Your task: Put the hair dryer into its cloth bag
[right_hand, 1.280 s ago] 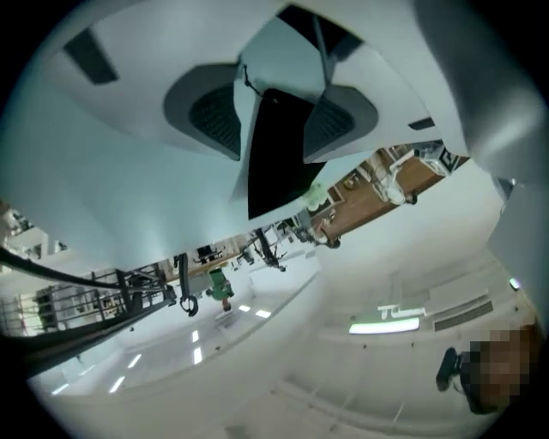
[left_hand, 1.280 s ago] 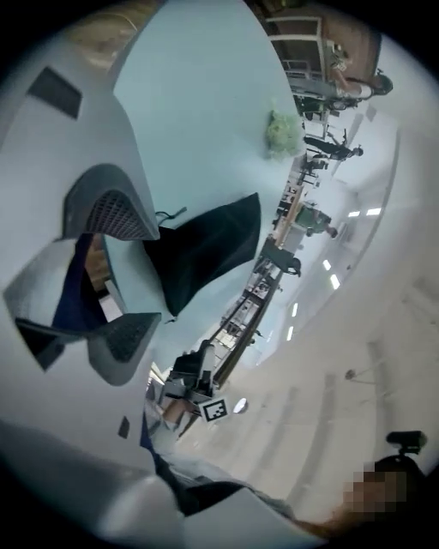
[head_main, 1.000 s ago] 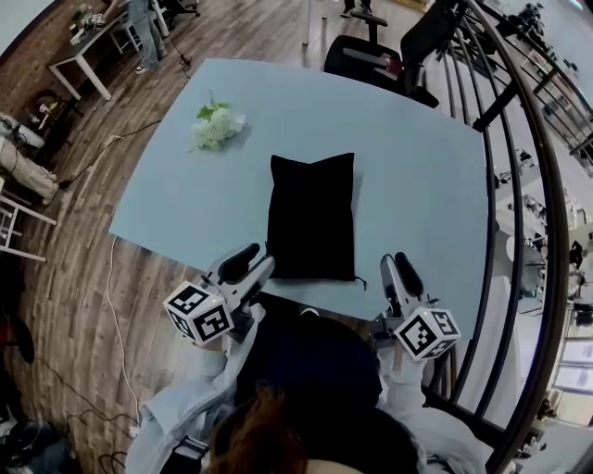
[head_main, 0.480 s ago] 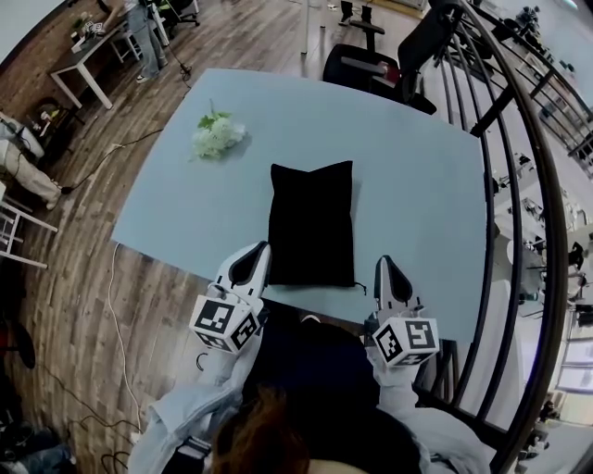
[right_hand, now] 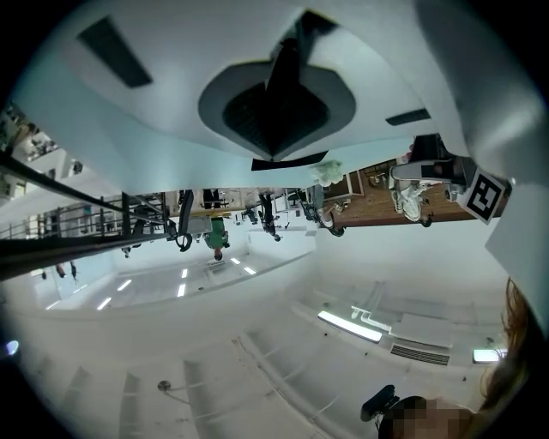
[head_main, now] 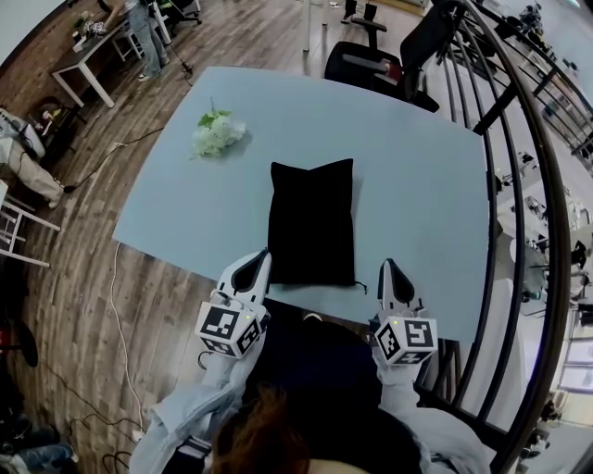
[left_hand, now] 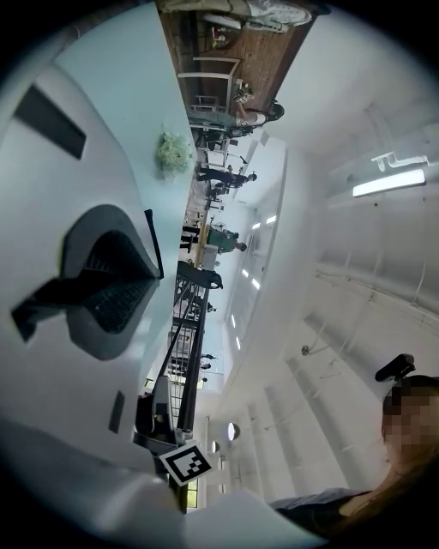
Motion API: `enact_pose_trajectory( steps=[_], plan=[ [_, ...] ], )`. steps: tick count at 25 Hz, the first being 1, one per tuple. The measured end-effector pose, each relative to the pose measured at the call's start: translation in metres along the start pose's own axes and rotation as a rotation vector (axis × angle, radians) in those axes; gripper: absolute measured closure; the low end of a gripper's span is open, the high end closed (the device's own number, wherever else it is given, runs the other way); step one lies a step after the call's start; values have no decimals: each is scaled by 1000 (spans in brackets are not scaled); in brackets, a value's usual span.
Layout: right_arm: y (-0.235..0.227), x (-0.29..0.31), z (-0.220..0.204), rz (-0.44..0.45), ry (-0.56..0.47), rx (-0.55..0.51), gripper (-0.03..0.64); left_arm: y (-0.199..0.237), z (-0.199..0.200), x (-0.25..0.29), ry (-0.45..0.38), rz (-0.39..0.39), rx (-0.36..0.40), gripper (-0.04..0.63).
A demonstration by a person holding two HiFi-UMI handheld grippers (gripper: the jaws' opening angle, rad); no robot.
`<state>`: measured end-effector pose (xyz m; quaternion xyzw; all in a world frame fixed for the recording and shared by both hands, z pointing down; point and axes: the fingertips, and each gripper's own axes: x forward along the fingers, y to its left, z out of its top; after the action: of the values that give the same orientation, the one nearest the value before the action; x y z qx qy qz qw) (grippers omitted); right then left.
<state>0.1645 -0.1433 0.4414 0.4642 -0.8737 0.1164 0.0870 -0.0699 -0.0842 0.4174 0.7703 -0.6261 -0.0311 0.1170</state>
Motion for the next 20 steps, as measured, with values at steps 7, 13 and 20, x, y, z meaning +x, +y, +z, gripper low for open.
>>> enact_pose_trajectory(
  steps=[7,13,20],
  plan=[
    [2,2,1,13,19,-20,610,-5,-2,5,17,-8,30,580],
    [5,2,-2,28,27,-13,609,-6,-5,3,26,-3,39,578],
    [5,2,-5,28,34,-14,609,-5,-10,-1,35,10,34,580]
  ],
)
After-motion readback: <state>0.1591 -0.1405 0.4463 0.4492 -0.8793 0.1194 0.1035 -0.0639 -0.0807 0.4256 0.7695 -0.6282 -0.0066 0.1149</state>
